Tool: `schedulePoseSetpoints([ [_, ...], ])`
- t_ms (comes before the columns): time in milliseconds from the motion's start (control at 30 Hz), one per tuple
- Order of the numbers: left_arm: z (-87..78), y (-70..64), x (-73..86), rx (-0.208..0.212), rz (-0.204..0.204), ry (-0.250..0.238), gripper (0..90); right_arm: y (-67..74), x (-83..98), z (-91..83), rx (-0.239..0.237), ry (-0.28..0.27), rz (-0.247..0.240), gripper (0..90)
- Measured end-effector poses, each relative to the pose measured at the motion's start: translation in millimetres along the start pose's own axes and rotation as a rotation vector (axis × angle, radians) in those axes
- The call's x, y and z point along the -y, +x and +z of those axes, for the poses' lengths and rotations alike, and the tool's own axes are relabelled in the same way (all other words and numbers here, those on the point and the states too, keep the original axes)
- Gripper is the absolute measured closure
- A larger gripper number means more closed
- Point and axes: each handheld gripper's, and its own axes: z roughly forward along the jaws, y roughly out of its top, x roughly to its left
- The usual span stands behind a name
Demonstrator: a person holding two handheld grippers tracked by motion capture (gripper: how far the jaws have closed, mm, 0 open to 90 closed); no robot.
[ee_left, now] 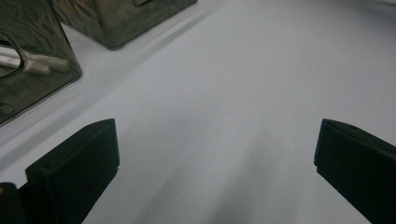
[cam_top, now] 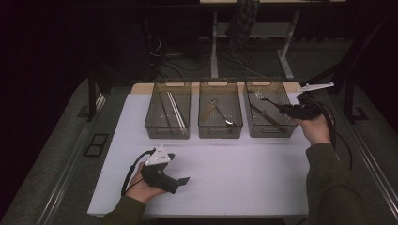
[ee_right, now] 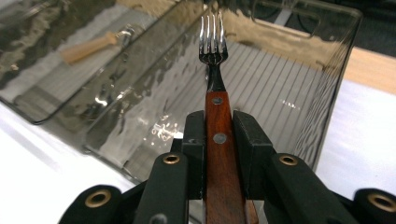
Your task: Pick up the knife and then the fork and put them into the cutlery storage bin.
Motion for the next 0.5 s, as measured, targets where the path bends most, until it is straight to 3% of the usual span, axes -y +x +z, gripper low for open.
schedulePoseSetpoints([
  [200,-0.4,0.4,-0.1,0.002,0.001,-0.005,0.0,-2.5,-3.2,23.4,0.019,0.052,0.001,75.4],
  [500,-1.3,0.6,-0.4,0.004,-0.003,-0.013,0.0,-0.8,-1.7,53.2,0.044,0.09,0.048,75.3],
])
